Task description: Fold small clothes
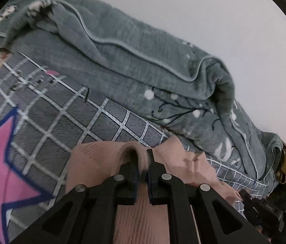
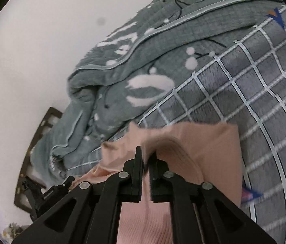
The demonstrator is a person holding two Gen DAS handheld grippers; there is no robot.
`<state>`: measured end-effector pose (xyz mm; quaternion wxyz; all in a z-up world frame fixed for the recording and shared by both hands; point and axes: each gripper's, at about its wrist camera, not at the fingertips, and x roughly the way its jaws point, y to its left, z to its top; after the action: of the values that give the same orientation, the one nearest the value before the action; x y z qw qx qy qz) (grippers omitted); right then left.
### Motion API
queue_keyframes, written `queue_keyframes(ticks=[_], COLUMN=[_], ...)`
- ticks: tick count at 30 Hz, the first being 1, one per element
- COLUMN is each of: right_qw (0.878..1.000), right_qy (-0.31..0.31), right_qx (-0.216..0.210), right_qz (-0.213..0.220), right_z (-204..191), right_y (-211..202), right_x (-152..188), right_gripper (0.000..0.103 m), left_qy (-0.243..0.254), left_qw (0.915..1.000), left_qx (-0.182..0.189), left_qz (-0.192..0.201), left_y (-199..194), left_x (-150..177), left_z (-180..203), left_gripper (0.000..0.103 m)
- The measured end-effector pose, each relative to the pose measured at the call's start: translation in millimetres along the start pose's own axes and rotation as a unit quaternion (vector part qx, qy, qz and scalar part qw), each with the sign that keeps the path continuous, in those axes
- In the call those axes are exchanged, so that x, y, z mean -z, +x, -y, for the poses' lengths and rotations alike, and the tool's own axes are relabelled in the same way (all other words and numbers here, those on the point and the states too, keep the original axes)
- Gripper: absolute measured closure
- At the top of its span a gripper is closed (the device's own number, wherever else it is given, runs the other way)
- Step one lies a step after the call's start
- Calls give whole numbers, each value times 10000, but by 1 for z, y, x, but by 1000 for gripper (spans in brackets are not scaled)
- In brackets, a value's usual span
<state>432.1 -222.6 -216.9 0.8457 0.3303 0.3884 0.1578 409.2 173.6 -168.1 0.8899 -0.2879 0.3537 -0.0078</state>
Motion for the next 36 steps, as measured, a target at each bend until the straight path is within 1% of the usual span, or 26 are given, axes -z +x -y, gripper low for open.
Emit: queue_keyframes(ticks=[1, 2, 3, 4, 7, 9, 12, 14, 15, 16, 17, 19, 22, 24, 26, 28, 31, 34, 36], right_qw=[9999, 9997, 9994, 9993, 9973, 9946, 9899, 9853, 9841, 9832, 9824, 9825, 9870, 9899, 9902, 9876, 9842, 9829, 9823], right_qy=[-72, -145, -242, -300, -637, -912, -1232, -1480, -1538, -1578, -1601, -1550, -1338, -1171, -1153, -1262, -1397, -1435, -1452], right_qx=[135, 210, 232, 217, 369, 501, 691, 849, 888, 920, 962, 1032, 872, 764, 726, 821, 969, 1029, 1065], right_qz=[4, -15, -35, -35, -13, -31, -96, -99, -88, -62, -31, -104, -161, -238, -318, -437, -494, -514, -524], right_z=[0, -1, -2, -3, -9, -13, -11, -6, -3, 1, 6, 14, 26, 33, 35, 34, 33, 34, 34], right_y=[6, 8, 7, 6, -9, -27, -48, -68, -75, -83, -90, -97, -103, -102, -98, -92, -85, -82, -79], right_x=[-3, -3, -3, -2, 4, 13, 28, 45, 51, 59, 67, 79, 92, 99, 104, 109, 114, 114, 114], right_gripper=[88, 85, 79, 77, 74, 71, 68, 63, 59, 57, 57, 57, 57, 57, 57, 57, 57, 57, 57], left_qy=[16, 39, 68, 78, 85, 97, 335, 466, 492, 528, 569, 635, 711, 600, 453, 456, 585, 411, 416], left_qw=[9999, 9998, 9997, 9997, 9997, 9997, 9989, 9982, 9982, 9981, 9980, 9977, 9969, 9976, 9982, 9983, 9971, 9982, 9981], left_qx=[-114, -211, -226, -207, -229, -203, -327, -349, -321, -279, -257, -233, -295, -295, -294, -322, -410, -353, -405], left_qz=[-13, 39, 119, 140, 74, 70, 100, 135, 137, 127, 99, 21, -125, -190, -253, -191, -255, -249, -228], left_y=[3, 4, 2, 0, -7, -17, -39, -57, -63, -71, -78, -88, -97, -100, -101, -102, -95, -92, -92], left_x=[0, 0, 2, 3, 5, 9, 23, 40, 47, 56, 66, 83, 106, 117, 126, 130, 132, 128, 126], left_z=[0, 0, -1, -2, -3, -4, -2, -2, -2, -3, -4, -7, -13, -22, -31, -35, -38, -44, -44], left_gripper=[79, 75, 72, 70, 68, 66, 63, 59, 55, 52, 52, 51, 51, 51, 51, 51, 51, 51, 51])
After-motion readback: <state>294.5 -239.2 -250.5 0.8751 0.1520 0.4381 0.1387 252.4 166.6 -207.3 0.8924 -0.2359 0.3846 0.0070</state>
